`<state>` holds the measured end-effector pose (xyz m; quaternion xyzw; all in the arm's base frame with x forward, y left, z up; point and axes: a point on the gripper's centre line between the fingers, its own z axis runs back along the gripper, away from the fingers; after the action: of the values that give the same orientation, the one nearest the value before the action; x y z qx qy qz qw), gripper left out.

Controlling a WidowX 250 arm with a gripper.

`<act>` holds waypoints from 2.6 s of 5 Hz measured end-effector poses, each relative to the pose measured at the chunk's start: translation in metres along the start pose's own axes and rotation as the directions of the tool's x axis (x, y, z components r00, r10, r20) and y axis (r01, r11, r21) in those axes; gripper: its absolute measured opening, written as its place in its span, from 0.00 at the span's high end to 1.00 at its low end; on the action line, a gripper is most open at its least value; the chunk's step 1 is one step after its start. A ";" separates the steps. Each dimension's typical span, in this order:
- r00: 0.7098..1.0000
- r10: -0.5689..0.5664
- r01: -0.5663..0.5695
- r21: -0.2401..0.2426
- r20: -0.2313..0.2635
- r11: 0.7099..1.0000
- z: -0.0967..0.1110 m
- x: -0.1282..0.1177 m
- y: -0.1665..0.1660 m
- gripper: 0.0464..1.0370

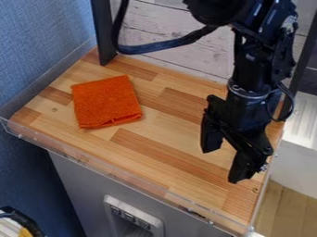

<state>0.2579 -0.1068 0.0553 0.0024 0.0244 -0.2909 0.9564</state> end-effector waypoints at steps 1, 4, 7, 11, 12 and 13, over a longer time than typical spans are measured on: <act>1.000 -0.003 0.003 0.019 0.000 1.000 0.000 0.000 0.000 0.04; 1.000 -0.001 0.000 0.059 0.026 0.998 -0.004 0.002 0.002 0.04; 0.993 -0.018 0.014 0.034 0.117 0.999 -0.002 -0.006 -0.006 0.04; 0.997 -0.002 0.005 -0.046 0.071 0.999 0.010 -0.002 -0.005 0.04; 0.999 0.001 0.002 -0.054 0.041 0.999 0.012 0.000 -0.004 0.04; 1.000 0.015 -0.014 -0.055 0.020 0.998 0.015 0.000 -0.004 0.04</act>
<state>0.2565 -0.1100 0.0707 -0.0266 0.0226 -0.2831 0.9585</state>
